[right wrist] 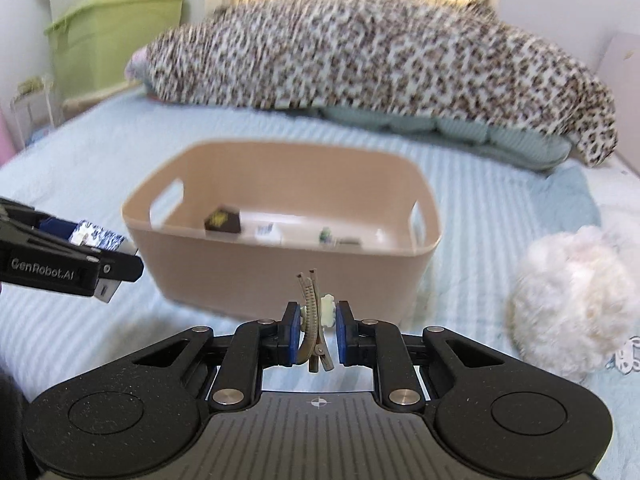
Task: Organize objects
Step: 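Drop the tissue pack and hair clip into the basket, open both tools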
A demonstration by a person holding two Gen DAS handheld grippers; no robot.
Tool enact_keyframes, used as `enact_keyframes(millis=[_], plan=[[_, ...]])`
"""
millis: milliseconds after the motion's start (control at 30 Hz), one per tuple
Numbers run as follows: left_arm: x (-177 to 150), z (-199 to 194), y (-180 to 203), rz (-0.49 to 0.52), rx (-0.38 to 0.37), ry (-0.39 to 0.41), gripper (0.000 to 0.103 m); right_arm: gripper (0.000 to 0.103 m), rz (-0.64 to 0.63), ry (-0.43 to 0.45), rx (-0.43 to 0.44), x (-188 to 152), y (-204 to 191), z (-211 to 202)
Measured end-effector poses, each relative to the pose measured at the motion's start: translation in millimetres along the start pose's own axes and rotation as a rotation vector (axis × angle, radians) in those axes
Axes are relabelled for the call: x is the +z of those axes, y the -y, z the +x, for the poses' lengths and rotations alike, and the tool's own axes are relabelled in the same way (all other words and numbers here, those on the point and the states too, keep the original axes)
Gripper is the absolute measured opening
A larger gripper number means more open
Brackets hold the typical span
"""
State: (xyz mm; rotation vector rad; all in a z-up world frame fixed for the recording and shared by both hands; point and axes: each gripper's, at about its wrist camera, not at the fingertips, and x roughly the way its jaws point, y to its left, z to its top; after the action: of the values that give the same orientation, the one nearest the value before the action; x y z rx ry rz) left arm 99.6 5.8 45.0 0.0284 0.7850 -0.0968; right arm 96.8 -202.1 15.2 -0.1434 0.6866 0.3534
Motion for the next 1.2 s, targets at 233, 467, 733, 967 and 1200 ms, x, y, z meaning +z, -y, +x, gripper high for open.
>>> enact_keyframes(millis=[233, 467, 733, 967, 1200], plan=[[17.4, -5.7, 8.4, -0.008, -0.009, 0.111, 0.065, 0.016, 0.065, 0.138, -0.033, 16.4, 7.5, -8.1], [38.0, 20.0, 12.4, -0.020, 0.017, 0.184, 0.065, 0.016, 0.100, 0.186, -0.045, 34.5, 2.0, 12.1], [50.9, 74.6, 10.2, -0.053, 0.072, 0.158, 0.065, 0.016, 0.113, 0.199, -0.089, 46.7, -7.4, 57.7], [53.9, 115.2, -5.5, -0.087, 0.113, 0.054, 0.065, 0.016, 0.133, 0.133, -0.102, 44.7, -10.3, 96.4], [47.7, 126.6, -5.7, -0.052, 0.119, 0.003, 0.066, 0.018, 0.174, 0.067, -0.092, 40.3, -3.8, 120.0]])
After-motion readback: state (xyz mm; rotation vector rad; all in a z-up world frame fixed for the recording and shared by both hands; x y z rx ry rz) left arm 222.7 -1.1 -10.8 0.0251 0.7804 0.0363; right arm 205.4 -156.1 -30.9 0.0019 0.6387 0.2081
